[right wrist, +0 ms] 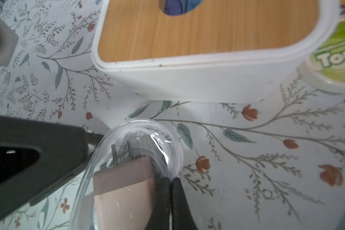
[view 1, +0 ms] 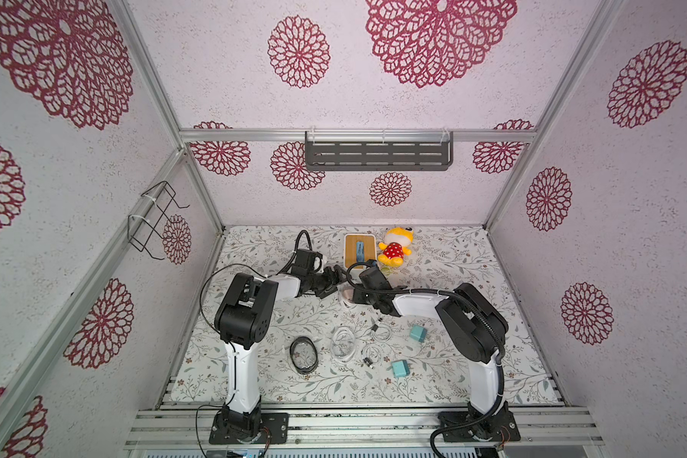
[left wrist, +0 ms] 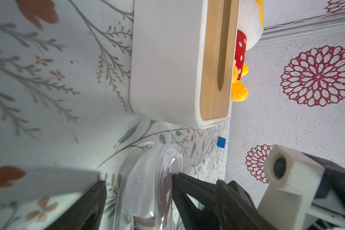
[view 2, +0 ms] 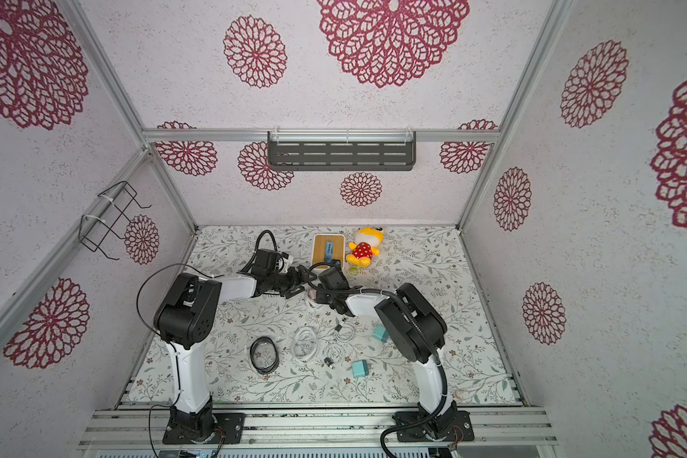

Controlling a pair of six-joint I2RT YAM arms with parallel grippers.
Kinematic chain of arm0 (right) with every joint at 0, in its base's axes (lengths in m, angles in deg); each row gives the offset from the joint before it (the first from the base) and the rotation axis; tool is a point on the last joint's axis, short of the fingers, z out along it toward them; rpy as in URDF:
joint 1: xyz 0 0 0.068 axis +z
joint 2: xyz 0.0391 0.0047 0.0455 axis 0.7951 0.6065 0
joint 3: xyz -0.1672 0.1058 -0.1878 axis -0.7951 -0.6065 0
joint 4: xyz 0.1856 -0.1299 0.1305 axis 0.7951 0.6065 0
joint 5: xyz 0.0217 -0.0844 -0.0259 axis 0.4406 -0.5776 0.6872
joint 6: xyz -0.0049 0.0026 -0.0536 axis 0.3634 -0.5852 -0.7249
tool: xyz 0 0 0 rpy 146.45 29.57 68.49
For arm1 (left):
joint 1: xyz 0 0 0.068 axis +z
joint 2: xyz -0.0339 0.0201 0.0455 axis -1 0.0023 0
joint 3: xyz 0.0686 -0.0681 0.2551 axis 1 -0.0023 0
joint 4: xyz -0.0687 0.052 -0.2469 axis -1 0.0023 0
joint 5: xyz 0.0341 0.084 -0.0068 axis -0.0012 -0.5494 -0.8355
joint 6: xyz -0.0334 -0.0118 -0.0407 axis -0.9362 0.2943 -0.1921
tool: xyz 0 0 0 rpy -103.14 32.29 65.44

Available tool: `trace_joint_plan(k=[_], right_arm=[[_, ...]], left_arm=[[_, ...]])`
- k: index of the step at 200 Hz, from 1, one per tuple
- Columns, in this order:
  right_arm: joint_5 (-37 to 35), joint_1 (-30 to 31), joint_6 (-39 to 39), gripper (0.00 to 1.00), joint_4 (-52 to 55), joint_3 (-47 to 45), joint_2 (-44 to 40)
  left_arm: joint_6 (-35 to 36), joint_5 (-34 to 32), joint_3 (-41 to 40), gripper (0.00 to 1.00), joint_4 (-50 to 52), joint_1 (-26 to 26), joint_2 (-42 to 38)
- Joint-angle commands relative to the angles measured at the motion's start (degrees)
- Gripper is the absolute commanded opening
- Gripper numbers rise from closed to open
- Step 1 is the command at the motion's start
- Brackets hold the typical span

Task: Pack away charging kits
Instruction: Pick up the storage bag at the center of the board.

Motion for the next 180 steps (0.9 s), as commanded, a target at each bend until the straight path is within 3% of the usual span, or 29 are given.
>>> trace_joint_plan(k=[1,48,130,180], right_arm=[[3.6,-0.5,-1.1,0.00,1.6,-2.0,1.2],[6.7,-1.8,-0.5,0.00,-3.5,-4.1,1.2],[7.6,-2.2,0.6,0.00,-6.0,-4.3,1.6],[8.3,-2.3,0.8,0.00,-6.3,-4.0,1.6]], left_arm=[[1.0,0.0,0.3,0.86,6.0,-0.9,3.1],[-0.8,3.6,2.3,0.77,7.6,-1.9,5.5],[-0.6,3.5,4.5,0.64,10.8,-3.9,7.0],[-0.4,3.8,5.7,0.62,11.5,-4.5,8.6]])
